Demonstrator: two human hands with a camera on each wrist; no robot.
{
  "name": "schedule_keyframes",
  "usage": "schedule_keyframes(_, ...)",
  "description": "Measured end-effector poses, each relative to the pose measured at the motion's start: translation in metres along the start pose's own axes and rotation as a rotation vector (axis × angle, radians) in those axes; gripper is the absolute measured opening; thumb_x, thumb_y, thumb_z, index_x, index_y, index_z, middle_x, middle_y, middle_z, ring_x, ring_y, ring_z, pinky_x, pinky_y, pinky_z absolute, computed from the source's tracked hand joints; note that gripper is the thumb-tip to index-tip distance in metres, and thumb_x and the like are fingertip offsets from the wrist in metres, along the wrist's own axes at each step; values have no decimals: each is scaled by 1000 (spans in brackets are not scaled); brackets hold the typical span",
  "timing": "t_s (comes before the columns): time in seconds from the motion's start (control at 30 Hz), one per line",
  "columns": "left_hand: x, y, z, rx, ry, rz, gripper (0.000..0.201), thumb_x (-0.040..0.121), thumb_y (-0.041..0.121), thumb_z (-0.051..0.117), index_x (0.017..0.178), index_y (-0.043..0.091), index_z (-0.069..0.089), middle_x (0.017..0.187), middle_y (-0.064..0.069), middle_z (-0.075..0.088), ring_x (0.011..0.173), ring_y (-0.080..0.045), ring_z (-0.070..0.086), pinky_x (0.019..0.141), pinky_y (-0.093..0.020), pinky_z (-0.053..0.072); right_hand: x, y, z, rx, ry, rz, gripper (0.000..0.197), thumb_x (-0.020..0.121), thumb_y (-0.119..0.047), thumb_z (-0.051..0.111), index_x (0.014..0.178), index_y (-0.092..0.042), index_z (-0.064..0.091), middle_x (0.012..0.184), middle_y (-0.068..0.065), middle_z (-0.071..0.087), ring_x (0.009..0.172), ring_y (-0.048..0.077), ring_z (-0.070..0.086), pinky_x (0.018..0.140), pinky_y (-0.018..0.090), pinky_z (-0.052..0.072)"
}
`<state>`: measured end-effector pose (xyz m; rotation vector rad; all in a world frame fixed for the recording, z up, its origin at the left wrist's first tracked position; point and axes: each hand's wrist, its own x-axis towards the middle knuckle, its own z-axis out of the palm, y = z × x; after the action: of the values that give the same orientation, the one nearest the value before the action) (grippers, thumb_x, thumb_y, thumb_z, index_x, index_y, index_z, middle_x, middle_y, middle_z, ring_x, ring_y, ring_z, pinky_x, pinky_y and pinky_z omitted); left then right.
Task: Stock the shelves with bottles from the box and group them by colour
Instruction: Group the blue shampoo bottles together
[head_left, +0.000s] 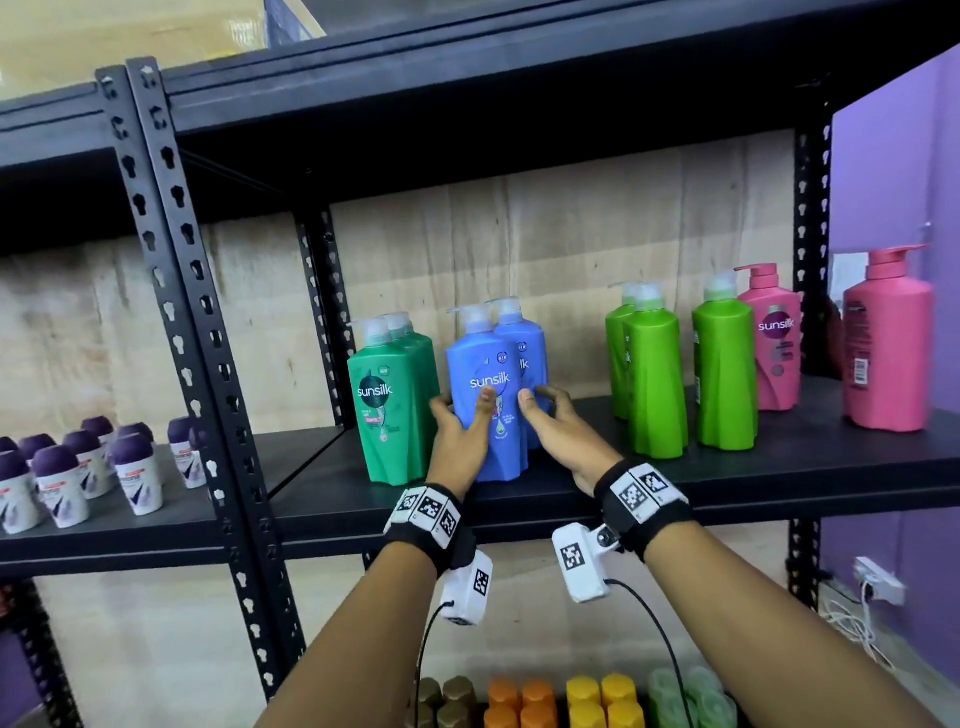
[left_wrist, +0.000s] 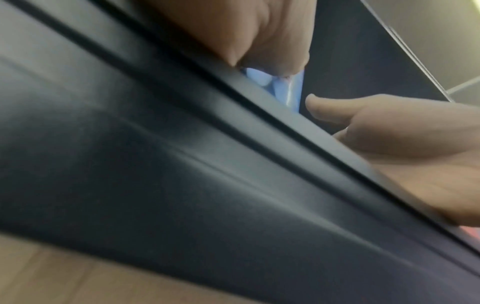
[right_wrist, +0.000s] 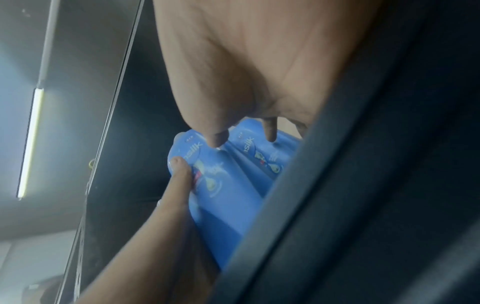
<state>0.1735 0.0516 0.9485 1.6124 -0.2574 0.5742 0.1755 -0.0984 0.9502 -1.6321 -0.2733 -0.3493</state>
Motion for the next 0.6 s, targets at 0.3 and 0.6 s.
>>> schedule_keyframes(0.3, -1, 0, -2, 155, -221, -29, 77, 82, 86, 23, 131, 32, 45, 141, 2, 54, 131, -15, 52, 116, -43, 36, -15, 0, -4, -101, -45, -116, 52, 76, -71, 63, 118, -40, 55, 132, -9, 62, 115, 2, 62, 99, 29, 50)
schedule_keyframes(0.6, -4, 3, -2, 156, -288, -104, 63, 75, 63, 51, 133, 40, 55, 130, 13, 67, 116, -6, 64, 111, -37, 43, -17, -1, -8, -183, -66, -69, 51, 86, -21, 54, 124, -55, 48, 123, -15, 66, 112, 9, 63, 95, 29, 49)
